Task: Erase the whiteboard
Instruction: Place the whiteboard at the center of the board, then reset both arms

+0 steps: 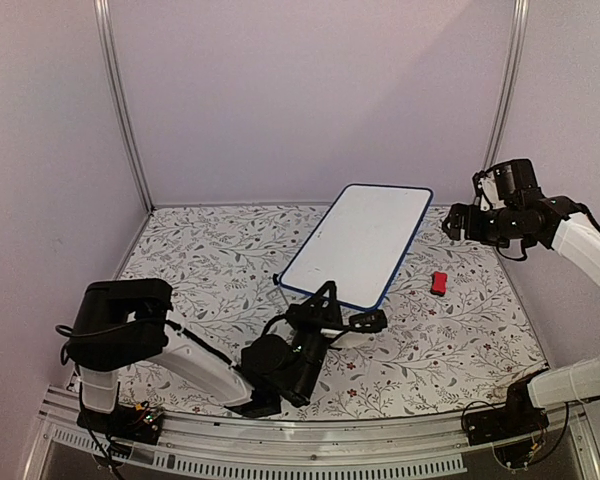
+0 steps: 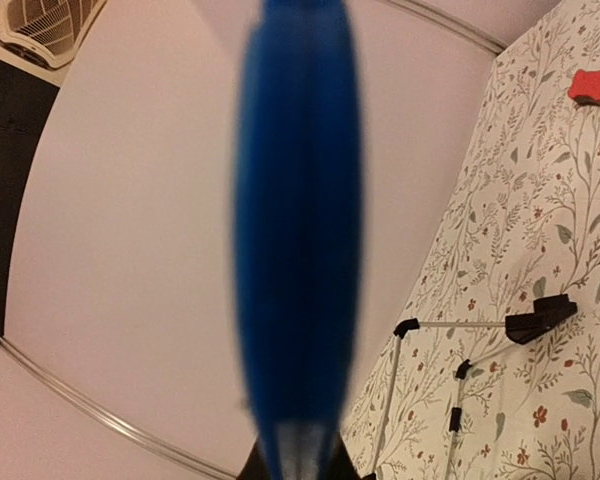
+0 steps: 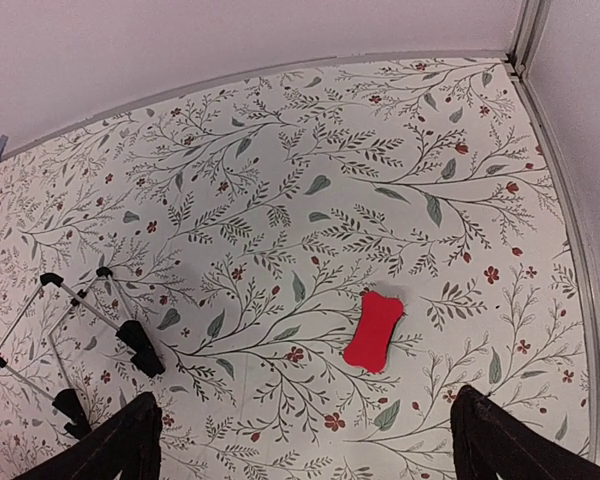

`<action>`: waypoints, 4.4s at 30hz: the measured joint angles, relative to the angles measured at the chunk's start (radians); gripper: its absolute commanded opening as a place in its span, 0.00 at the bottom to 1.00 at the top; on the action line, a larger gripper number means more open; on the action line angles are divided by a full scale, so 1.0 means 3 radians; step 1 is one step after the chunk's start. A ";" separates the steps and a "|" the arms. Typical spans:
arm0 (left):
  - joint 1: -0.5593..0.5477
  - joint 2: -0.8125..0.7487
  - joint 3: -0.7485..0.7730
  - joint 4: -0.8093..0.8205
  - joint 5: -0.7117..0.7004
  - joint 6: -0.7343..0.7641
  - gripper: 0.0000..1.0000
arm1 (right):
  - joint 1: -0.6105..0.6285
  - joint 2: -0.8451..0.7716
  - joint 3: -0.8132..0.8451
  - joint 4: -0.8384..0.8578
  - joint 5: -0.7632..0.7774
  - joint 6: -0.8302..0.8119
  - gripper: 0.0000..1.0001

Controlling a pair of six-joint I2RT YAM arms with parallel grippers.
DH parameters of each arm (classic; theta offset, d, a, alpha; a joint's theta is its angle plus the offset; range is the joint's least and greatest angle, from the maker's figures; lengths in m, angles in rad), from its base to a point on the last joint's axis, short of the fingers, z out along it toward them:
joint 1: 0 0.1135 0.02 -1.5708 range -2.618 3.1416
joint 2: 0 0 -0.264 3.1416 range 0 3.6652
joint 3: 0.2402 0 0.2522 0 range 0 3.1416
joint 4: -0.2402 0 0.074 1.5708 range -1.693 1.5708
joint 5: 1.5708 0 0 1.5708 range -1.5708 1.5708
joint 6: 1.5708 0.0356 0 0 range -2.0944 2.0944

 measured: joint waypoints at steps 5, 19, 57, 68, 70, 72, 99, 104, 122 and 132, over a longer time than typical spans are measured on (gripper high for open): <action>0.0000 -0.0084 0.0001 -0.0004 -0.0146 -0.0117 0.00 | 0.0000 0.0000 0.0000 -0.0031 0.0066 -0.0011 0.99; 0.0217 -0.1783 0.0426 -0.2828 0.0192 -0.4243 0.00 | 0.0000 -0.0013 -0.0079 0.0033 -0.0009 -0.0023 0.99; 0.1888 -0.2639 -0.1483 -0.3071 0.3677 -0.6229 0.00 | 0.0000 -0.0168 -0.0324 0.0224 -0.0401 -0.0057 0.99; 0.1891 -0.2223 -0.1752 -0.2532 0.3680 -0.6360 0.00 | 0.0000 -0.0165 -0.0362 0.0231 -0.0446 -0.0069 0.99; 0.1891 -0.2173 -0.1764 -0.2491 0.3675 -0.6376 0.00 | 0.0000 -0.0165 -0.0374 0.0233 -0.0463 -0.0070 0.99; 0.1891 -0.2127 -0.1765 -0.2444 0.3676 -0.6382 0.00 | 0.0000 -0.0165 -0.0388 0.0237 -0.0472 -0.0079 0.99; 0.1879 -0.3236 -0.2263 -0.2553 0.3128 -0.6764 1.00 | 0.0000 -0.0264 -0.0600 0.0371 -0.0496 -0.0042 0.99; 0.1878 -0.4316 -0.2117 -0.3592 0.2772 -0.6891 1.00 | 0.0000 -0.0537 -0.0830 0.0516 -0.0523 0.0069 0.99; 0.2225 -0.4907 -0.1090 -0.6439 0.2494 -0.7181 1.00 | 0.0000 -0.1386 -0.1342 0.0652 -0.0581 0.0161 0.99; 0.2342 -0.5028 -0.1054 -0.6677 0.2513 -0.7176 1.00 | 0.0000 -0.1485 -0.1348 0.0678 -0.0468 0.0209 0.99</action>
